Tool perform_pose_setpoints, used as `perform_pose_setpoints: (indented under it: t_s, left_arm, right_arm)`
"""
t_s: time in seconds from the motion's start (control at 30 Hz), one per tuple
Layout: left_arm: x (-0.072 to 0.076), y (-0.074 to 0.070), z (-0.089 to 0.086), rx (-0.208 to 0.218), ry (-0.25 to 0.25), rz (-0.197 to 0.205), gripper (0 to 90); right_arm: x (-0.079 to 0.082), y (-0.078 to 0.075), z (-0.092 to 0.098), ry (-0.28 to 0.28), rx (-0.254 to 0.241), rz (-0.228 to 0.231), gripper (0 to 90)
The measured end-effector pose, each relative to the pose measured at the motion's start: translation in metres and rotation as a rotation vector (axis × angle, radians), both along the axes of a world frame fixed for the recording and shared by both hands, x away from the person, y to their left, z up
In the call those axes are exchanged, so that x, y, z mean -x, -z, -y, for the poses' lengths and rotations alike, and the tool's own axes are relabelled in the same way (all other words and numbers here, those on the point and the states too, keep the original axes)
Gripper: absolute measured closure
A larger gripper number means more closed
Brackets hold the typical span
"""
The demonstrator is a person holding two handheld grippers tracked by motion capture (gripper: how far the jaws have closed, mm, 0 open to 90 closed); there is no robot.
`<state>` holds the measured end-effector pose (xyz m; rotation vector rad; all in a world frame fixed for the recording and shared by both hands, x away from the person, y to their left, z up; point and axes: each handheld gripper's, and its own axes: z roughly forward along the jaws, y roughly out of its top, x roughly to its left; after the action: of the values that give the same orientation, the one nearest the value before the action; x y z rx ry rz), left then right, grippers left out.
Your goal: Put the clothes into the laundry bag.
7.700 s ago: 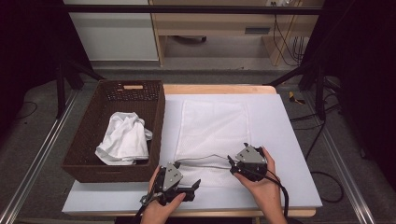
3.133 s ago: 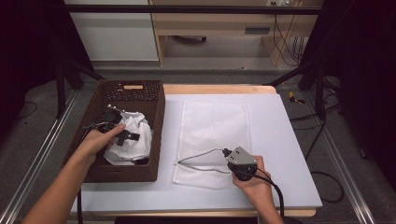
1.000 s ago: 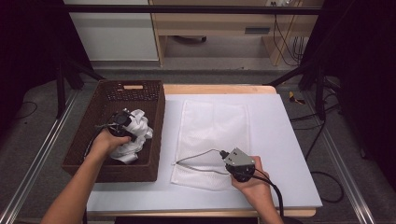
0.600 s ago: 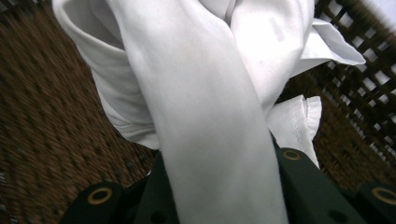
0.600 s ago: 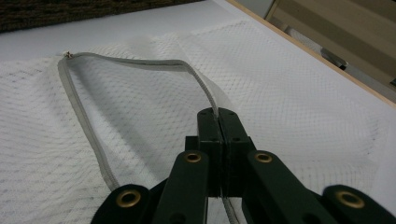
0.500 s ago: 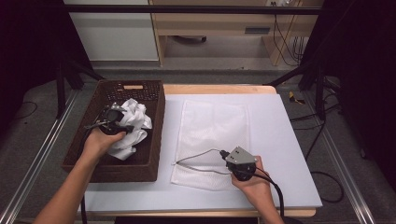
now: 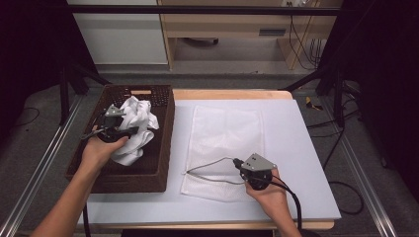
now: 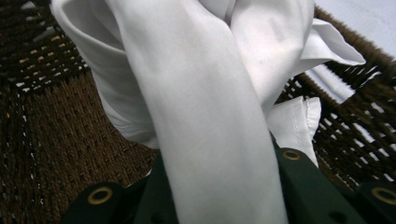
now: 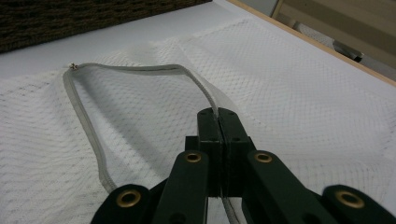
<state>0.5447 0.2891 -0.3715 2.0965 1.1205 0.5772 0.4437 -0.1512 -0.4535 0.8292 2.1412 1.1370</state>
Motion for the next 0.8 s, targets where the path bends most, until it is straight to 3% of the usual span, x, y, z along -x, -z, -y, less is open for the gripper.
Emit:
perform_pose_setpoints:
  t_s: [0.4, 0.6, 0.8]
  left_arm:
    - [0.018, -0.022, 0.009, 0.055, 0.039, 0.08, 74.0]
    - [0.031, -0.042, 0.031, 0.079, 0.101, 0.133, 74.0]
    - [0.04, -0.049, 0.051, 0.099, 0.151, 0.156, 74.0]
  right_arm:
    - [-0.005, 0.003, 0.004, -0.004, -0.04, -0.041, 89.6]
    - [-0.007, 0.005, 0.006, -0.007, -0.062, -0.071, 89.6]
    - [-0.01, 0.006, 0.008, -0.008, -0.11, -0.109, 89.6]
